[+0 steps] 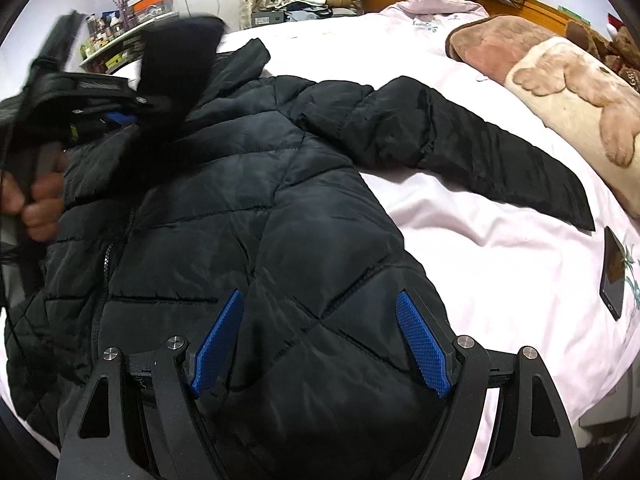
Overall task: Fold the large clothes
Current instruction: 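Fold the held sleeve across the jacket body and open the left tool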
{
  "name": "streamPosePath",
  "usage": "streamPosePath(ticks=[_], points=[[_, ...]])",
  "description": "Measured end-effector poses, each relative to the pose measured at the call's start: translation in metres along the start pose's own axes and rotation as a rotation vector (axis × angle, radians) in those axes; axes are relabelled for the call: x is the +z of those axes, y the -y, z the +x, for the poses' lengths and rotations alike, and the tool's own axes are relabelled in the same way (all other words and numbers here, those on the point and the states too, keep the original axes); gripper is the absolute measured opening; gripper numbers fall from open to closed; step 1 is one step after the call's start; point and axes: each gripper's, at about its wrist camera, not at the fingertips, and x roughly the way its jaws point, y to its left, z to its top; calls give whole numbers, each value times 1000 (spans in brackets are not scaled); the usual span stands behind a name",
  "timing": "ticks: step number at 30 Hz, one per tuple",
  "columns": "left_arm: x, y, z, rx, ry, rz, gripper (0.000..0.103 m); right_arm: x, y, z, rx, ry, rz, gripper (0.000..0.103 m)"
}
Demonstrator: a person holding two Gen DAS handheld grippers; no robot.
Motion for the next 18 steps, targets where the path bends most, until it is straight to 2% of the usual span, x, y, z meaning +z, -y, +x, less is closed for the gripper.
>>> streamPosePath(ticks=[1,2,3,6,8,9,12,14,15,17,18], points=[[2,-1,0,-12,-5,-9,49,1,-1,1,1,2,-3,79],[2,0,-2,-37,-8,-19,61,4,-3,0,7,9,-6,79],[3,-1,-10,-64,0,-23,66,7,-5,-1,12,17,-8,79],[6,-2,-43,-94,55,15,69,20,-12,-5,26,53,-15,79],[9,-13,-72,-79,120,48,69,32,-18,-7,36,80,-25,79],[12,-22,-85,-37,159,60,69,39,-22,-7,43,94,-32,79],[17,-74,-108,154,222,42,69,61,-36,1,67,110,-58,79],[21,-116,-112,272,210,-19,67,79,-47,12,86,123,-83,78],[21,-135,-112,313,204,-50,59,92,-55,22,95,129,-96,77],[20,-169,-109,368,178,-117,50,111,-67,38,92,131,-119,60],[19,-182,-106,379,167,-149,50,125,-74,52,94,125,-132,58]])
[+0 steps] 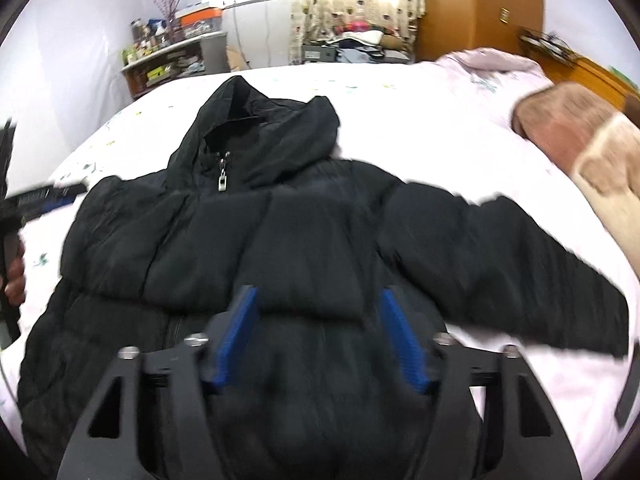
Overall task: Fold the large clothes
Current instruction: 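Fold the held sleeve across the jacket body and open the left tool, then move the right tool to the other sleeve's cuff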
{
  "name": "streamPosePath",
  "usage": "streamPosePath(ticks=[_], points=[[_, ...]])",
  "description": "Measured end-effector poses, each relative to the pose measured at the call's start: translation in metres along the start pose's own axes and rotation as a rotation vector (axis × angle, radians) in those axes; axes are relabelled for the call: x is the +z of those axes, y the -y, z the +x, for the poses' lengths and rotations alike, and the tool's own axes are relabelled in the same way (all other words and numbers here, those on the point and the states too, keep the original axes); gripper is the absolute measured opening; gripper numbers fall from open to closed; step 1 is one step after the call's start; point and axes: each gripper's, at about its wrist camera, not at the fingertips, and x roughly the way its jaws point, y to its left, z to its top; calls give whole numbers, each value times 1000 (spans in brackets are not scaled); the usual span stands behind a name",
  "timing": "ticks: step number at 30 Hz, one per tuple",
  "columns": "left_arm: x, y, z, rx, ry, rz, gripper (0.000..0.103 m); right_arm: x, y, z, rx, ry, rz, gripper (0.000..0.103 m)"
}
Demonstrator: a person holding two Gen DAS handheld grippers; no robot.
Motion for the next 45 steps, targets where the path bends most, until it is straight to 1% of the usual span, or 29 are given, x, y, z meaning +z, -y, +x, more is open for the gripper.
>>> streamPosePath(ticks=[1,2,4,5,6,7,9,12,15,17,18,20,21,22,24,25,26,27,29,31,33,37,39,41,45], points=[[-1,-8,8,6,-13,-23,50,6,-2,8,4,-6,-4,54],[-6,-14,14,4,-22,-30,50,17,-4,26,12,-19,-6,52],[-16,-11,29,18,-40,7,50,25,-5,51,-2,-47,-14,50],[-21,-6,35,32,-47,29,50,27,-3,71,-25,-86,-15,48],[-26,-2,42,41,-53,47,51,23,1,87,-39,-127,-7,48],[-30,-1,47,41,-56,55,51,18,4,95,-35,-151,5,48],[-35,-1,53,38,-46,64,51,2,12,110,-6,-166,39,48],[-36,-4,57,45,-46,72,51,-5,10,111,-18,-146,29,48],[-27,-7,47,41,-60,78,50,-1,13,107,-7,-161,52,48],[-21,-7,29,10,-40,77,50,4,16,97,-12,-159,67,48],[-21,-6,17,-14,-30,77,50,6,17,82,-13,-133,70,48],[-30,-4,-9,-62,3,95,50,4,18,63,1,-96,69,48],[-38,-3,-14,-65,5,110,50,-2,17,54,14,-84,64,48],[-48,-2,-13,-61,-13,122,50,-6,15,54,18,-92,56,48],[-64,-4,5,-32,-76,129,50,-23,11,70,5,-157,19,48],[-69,-4,14,-31,-94,124,50,-27,12,77,1,-181,11,48],[-72,-3,19,-31,-93,128,50,-31,13,85,1,-192,4,48],[-73,-3,23,-24,-90,130,50,-33,15,91,1,-185,8,48],[-72,-1,25,-9,-89,123,50,-31,14,93,-7,-195,16,48],[-71,2,23,11,-92,138,51,-29,10,91,-23,-206,-7,48],[-70,9,11,37,-96,159,50,-26,6,80,-50,-217,-11,48],[-75,20,-33,22,-56,166,50,-32,7,23,-37,-148,22,48],[-84,26,-63,2,-19,163,50,-43,9,-6,-37,-123,36,48],[-94,31,-89,-9,5,162,50,-54,8,-26,-35,-116,52,48],[-121,39,-138,-33,35,163,50,-79,9,-74,-43,-91,73,48]])
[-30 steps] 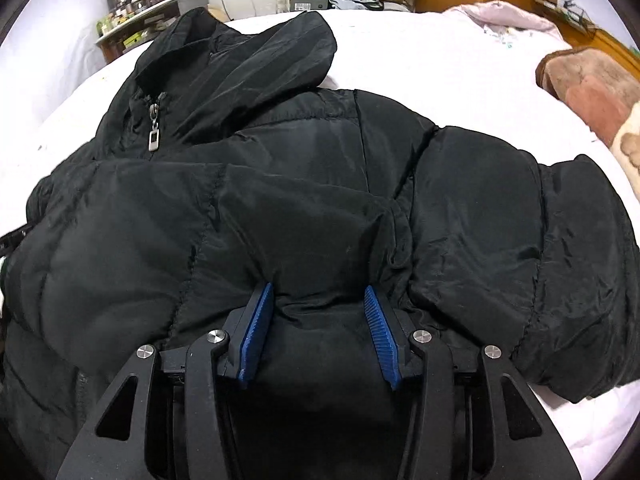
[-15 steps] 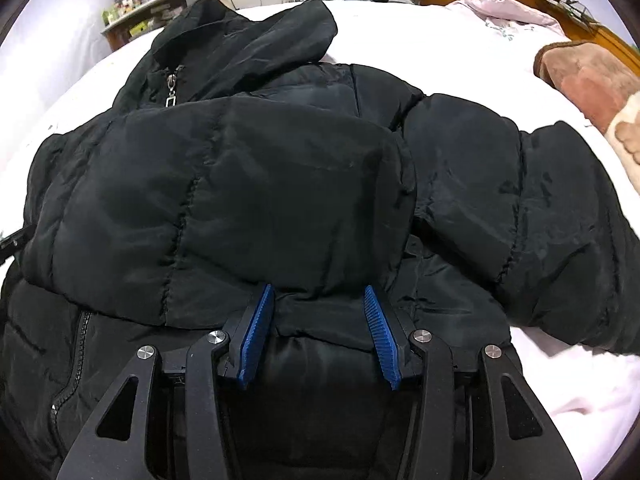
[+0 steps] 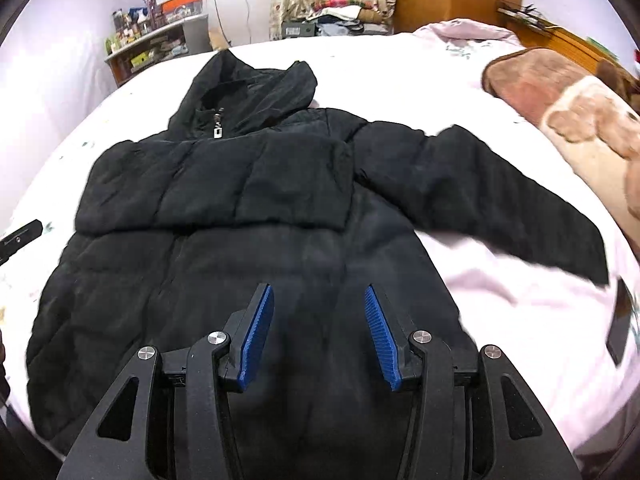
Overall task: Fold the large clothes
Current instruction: 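Move the right tool to the other sleeve's cuff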
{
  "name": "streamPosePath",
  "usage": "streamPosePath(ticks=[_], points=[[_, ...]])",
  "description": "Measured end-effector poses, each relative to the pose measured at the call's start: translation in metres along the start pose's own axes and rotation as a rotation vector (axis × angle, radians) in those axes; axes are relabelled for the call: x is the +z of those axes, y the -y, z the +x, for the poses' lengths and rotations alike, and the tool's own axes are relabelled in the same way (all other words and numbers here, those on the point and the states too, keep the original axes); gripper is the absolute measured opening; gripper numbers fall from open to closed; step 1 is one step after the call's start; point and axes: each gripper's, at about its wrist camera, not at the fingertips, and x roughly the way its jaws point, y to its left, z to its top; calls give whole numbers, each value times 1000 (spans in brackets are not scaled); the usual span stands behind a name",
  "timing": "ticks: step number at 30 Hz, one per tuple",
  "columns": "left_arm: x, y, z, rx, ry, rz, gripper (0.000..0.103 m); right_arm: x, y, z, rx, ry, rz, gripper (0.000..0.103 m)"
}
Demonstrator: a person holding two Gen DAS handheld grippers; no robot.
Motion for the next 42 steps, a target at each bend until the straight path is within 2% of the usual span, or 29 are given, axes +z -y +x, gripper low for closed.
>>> streamPosePath(ticks=[4,8,13,19,25,31,35,42], points=[[-22,14,-37,-16,5,1,50,-31,-1,-39,-13,20,2,48],[-42,29,-61,-26,-1,20,50,-53,1,-73,11,36,23,48],[-58,39,-84,-53,-5,23,50,-70,2,-101,54,62,32,49],[-59,47,-93,-54,2,21,50,-76,13,-115,55,73,55,49],[-54,55,-85,-46,3,32,50,-73,34,-114,34,82,99,49],[-42,60,-61,-33,-14,41,50,-64,68,-95,12,70,170,49],[-27,61,-39,-19,-15,45,50,-56,101,-75,-14,63,242,55],[3,59,5,5,-8,45,51,-34,165,-24,-75,28,360,55]])
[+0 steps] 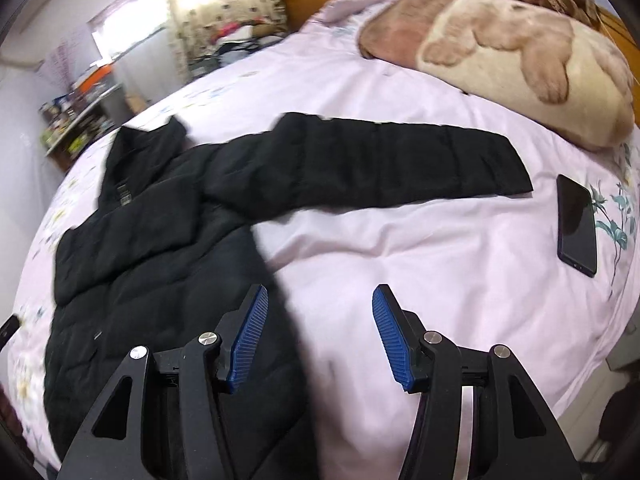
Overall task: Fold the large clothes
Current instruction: 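Move the right tool to the other sleeve's cuff, then grasp the sleeve with the right tool and lift it over the body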
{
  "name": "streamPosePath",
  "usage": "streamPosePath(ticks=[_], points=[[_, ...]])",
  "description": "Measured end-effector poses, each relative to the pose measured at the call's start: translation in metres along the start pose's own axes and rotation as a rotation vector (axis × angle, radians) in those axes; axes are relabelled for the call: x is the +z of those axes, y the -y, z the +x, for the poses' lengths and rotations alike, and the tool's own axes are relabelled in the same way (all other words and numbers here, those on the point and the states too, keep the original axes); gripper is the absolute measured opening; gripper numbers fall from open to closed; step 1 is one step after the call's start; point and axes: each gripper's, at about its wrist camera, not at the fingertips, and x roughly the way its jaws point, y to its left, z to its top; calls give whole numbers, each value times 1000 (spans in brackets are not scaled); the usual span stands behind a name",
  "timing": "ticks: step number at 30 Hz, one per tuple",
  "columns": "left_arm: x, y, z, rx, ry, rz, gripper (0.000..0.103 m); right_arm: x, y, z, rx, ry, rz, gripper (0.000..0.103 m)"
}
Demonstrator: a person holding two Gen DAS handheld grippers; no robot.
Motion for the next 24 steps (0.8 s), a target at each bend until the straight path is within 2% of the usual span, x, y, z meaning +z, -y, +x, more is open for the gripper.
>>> streamPosePath(ticks=[9,13,18,21,24], points=[[31,-13,70,36,-4,-8,52,39,53,77,-58,-51,138,56],[36,-21,109,60,-39,-10,52,50,82,106,-28,-63,275,56],[37,-32,146,75,-83,-47,52,57,116,129,38,-24,460,60],[36,-35,159,81,-79,-43,54,64,123,132,57,19,507,62],[36,-34,162,83,-74,-34,55,67,128,136,46,27,543,62]])
